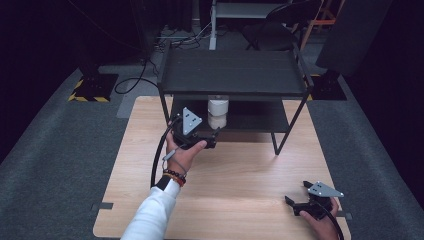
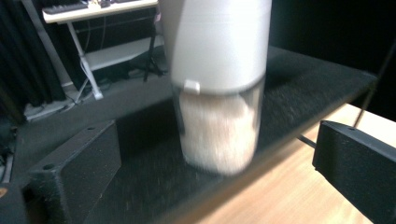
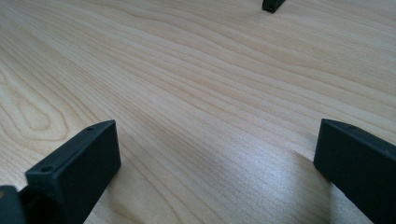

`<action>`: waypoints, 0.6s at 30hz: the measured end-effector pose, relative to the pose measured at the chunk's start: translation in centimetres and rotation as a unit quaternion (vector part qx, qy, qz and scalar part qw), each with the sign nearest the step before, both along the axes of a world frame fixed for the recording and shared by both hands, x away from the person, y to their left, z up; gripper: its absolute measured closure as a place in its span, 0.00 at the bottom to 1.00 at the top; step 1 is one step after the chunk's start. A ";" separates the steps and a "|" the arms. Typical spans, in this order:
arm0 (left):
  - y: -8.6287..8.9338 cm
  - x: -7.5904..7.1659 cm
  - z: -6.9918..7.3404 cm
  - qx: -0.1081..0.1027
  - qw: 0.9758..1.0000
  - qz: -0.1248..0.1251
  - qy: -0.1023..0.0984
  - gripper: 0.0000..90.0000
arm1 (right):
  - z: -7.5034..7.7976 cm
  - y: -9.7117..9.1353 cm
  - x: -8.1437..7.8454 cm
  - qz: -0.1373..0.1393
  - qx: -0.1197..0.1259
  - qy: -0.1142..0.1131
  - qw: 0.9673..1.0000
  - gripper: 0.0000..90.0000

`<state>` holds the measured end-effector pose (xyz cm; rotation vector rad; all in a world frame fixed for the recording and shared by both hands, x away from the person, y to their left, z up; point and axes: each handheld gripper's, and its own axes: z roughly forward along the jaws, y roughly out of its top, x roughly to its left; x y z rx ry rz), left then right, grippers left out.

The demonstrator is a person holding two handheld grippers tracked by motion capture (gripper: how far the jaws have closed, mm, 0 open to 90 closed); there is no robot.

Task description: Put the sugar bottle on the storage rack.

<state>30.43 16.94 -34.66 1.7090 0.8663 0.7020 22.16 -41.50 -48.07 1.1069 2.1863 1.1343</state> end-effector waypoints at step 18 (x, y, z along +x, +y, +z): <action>4.0 -5.0 -5.5 -0.022 0.999 0.015 0.025 0.02 | 0.0 0.0 0.0 0.001 0.000 0.000 1.000 0.00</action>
